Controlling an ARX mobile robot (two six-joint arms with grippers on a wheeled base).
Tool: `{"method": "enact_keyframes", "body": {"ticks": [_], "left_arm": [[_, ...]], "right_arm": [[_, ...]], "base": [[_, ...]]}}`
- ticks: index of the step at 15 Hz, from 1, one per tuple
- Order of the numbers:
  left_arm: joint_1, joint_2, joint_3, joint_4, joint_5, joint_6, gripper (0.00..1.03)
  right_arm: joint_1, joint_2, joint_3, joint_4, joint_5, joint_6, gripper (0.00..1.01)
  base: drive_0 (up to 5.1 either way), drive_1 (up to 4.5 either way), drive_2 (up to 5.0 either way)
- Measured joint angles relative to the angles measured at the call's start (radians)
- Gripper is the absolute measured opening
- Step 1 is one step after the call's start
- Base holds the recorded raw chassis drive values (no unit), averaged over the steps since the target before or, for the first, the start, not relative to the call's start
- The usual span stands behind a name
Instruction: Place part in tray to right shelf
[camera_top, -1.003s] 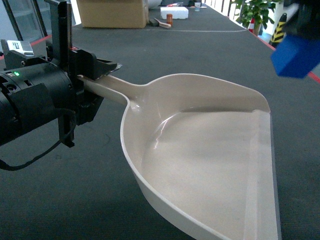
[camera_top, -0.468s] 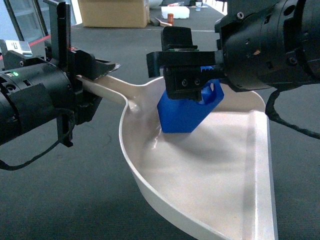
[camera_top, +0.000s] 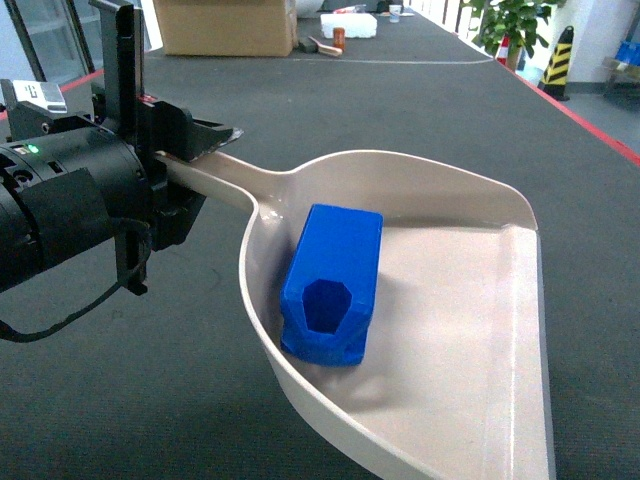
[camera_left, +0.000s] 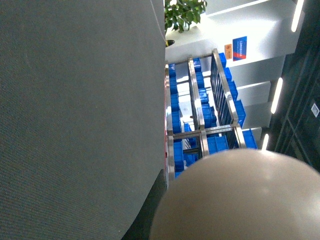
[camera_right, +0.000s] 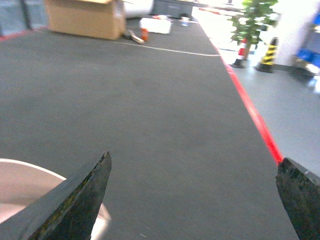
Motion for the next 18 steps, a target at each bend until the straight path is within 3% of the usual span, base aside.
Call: {"method": "enact_keyframes", "body": {"ticks": [1, 3, 4, 7, 18], "left_arm": [[0.000, 0.000, 0.000, 0.001, 0.000, -0.001, 0.15], [0.000, 0.000, 0.000, 0.001, -0.001, -0.001, 0.15], [0.000, 0.000, 0.000, 0.001, 0.000, -0.001, 0.15], [-0.001, -0.001, 0.000, 0.001, 0.002, -0.001, 0.15], [0.001, -0.001, 0.000, 0.002, -0.006, 0.000, 0.15]], "right_arm": [[-0.071, -0.028, -0.120, 0.146, 0.042, -0.079, 0.98], [-0.210, -0.025, -0.366, 0.444, 0.062, -0.184, 0.98], [-0.249, -0.062, -0.443, 0.500, 0.020, -0.204, 0.98], [-0.251, -0.091, -0.447, 0.512, -0.006, -0.225, 0.98], [-0.251, -0.092, -0.446, 0.518, -0.010, -0.225, 0.98]], "base": [[0.0, 0.00, 0.0], [0.0, 0.00, 0.0], [0.0, 0.00, 0.0], [0.0, 0.00, 0.0], [0.0, 0.00, 0.0]]}}
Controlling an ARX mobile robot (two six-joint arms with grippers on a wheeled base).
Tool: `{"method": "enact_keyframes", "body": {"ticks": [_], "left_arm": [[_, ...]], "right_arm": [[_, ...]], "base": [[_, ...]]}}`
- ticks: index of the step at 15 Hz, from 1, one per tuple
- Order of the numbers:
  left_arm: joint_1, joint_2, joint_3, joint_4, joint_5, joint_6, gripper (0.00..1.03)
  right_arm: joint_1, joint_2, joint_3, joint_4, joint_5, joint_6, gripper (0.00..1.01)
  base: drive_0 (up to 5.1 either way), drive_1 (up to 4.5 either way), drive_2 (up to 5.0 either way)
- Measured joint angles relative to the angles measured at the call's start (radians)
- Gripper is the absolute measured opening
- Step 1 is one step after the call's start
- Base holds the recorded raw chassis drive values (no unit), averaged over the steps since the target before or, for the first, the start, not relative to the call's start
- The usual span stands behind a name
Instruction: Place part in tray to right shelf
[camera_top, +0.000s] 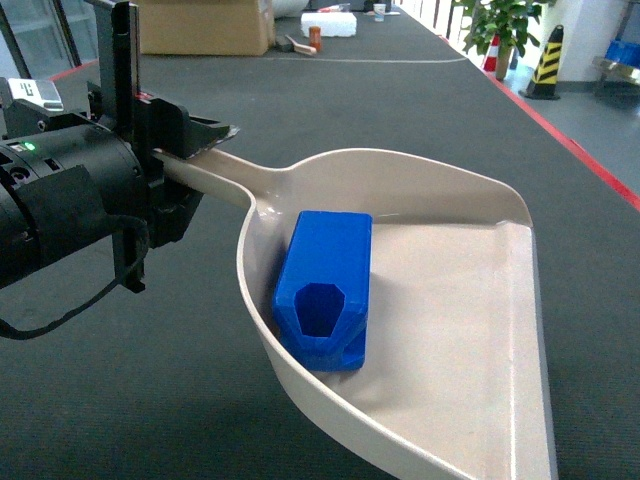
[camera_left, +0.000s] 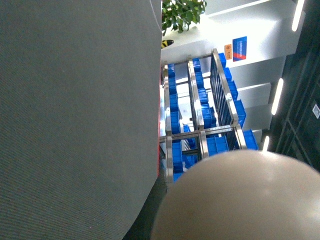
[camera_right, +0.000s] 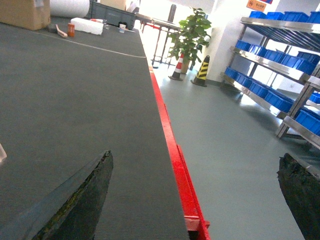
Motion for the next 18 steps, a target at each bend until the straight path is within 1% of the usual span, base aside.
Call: {"method": "enact_keyframes", "body": {"ticks": [10, 18], "left_arm": [[-0.001, 0.000, 0.000, -0.001, 0.006, -0.001, 0.14], [-0.001, -0.003, 0.000, -0.002, 0.005, 0.000, 0.14]], "right_arm": [[0.000, 0.000, 0.000, 0.000, 0.000, 0.000, 0.98], [0.000, 0.000, 0.000, 0.001, 0.000, 0.000, 0.98]], "base": [[0.0, 0.00, 0.0], [5.0, -2.41, -2.4]]}}
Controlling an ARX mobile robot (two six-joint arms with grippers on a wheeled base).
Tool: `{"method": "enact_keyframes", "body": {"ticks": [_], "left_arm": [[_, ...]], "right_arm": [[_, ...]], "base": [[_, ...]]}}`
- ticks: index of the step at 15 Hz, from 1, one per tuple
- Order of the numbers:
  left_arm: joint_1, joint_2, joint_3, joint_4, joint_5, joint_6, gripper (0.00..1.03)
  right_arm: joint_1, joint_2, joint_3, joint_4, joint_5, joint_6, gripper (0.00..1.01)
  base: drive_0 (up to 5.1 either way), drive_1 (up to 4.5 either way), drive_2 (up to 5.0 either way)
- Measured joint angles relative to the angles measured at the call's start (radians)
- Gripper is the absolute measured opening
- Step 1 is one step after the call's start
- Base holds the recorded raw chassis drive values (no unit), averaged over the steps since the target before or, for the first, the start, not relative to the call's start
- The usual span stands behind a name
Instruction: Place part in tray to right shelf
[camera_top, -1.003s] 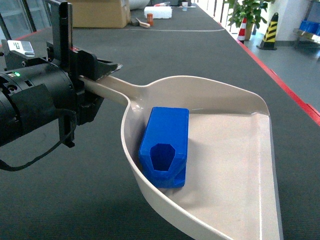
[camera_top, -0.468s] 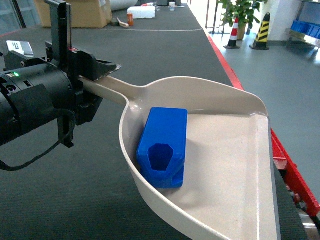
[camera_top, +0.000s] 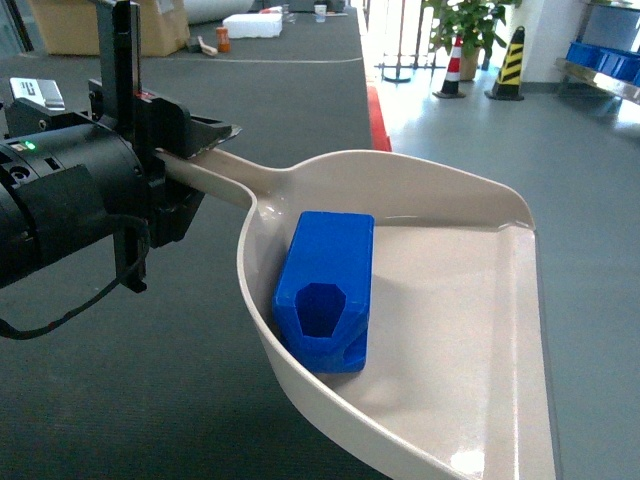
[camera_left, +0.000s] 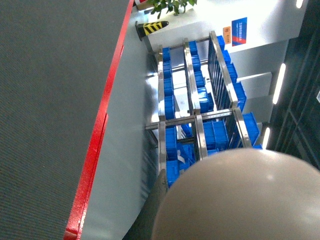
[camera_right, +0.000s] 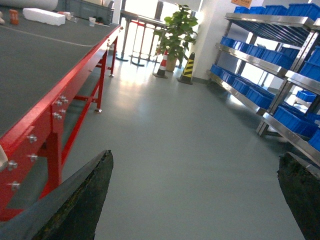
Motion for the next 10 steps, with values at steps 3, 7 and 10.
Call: {"method": "enact_keyframes", "body": {"ticks": [3, 7, 10], "left_arm": [[0.000, 0.000, 0.000, 0.002, 0.001, 0.000, 0.14], [0.001, 0.000, 0.000, 0.002, -0.003, 0.000, 0.14], [0.000, 0.000, 0.000, 0.002, 0.000, 0.000, 0.14]], "right_arm": [[0.000, 0.000, 0.000, 0.000, 0.000, 0.000, 0.98], [0.000, 0.000, 0.000, -0.002, 0.000, 0.000, 0.98], [0.000, 0.000, 0.000, -0.002, 0.000, 0.000, 0.98]], "base": [[5.0, -2.44, -2.4], [5.0, -2.43, -2.4], [5.0, -2.42, -2.4]]}}
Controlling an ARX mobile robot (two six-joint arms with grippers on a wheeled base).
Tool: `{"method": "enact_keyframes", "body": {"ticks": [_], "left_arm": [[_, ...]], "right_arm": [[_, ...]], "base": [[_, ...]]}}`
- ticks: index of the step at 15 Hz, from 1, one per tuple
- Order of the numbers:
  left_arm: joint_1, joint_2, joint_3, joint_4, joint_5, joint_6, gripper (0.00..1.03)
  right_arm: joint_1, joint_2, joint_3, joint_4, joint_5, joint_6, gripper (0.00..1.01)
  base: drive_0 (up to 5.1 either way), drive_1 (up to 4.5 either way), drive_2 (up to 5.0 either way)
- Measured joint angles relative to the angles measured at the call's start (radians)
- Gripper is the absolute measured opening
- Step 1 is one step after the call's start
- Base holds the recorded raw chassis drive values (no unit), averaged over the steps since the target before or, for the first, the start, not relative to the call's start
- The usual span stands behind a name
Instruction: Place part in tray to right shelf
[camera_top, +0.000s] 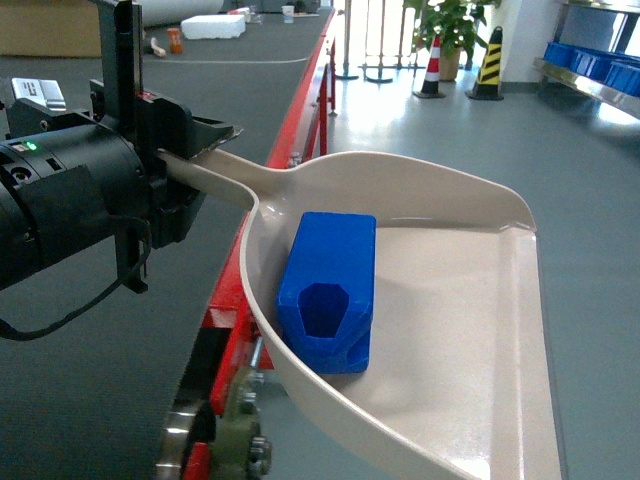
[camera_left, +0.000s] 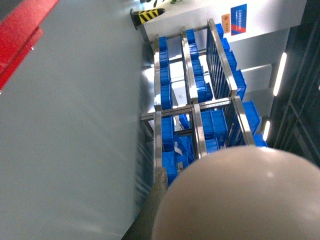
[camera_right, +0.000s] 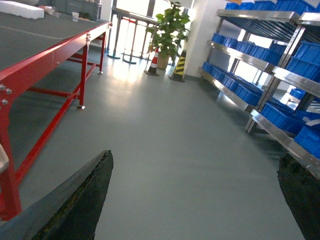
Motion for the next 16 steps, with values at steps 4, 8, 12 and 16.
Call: {"method": "enact_keyframes", "body": {"ticks": [4, 8, 12, 16], "left_arm": [[0.000, 0.000, 0.000, -0.003, 0.001, 0.000, 0.14], [0.000, -0.001, 0.000, -0.001, 0.001, 0.000, 0.14], [0.001, -0.001, 0.000, -0.001, 0.000, 0.000, 0.14], [0.000, -0.001, 0.000, 0.001, -0.003, 0.000, 0.14]], "right_arm": [[0.000, 0.000, 0.000, 0.001, 0.000, 0.000, 0.98], [0.000, 0.000, 0.000, 0.002, 0.000, 0.000, 0.98], [0.000, 0.000, 0.000, 0.002, 0.000, 0.000, 0.98], [0.000, 0.000, 0.000, 0.000, 0.000, 0.000, 0.98]], "base": [[5.0, -2.42, -2.4], [5.0, -2.41, -2.4], [5.0, -2.41, -2.4], [5.1, -2.34, -2.3]]}}
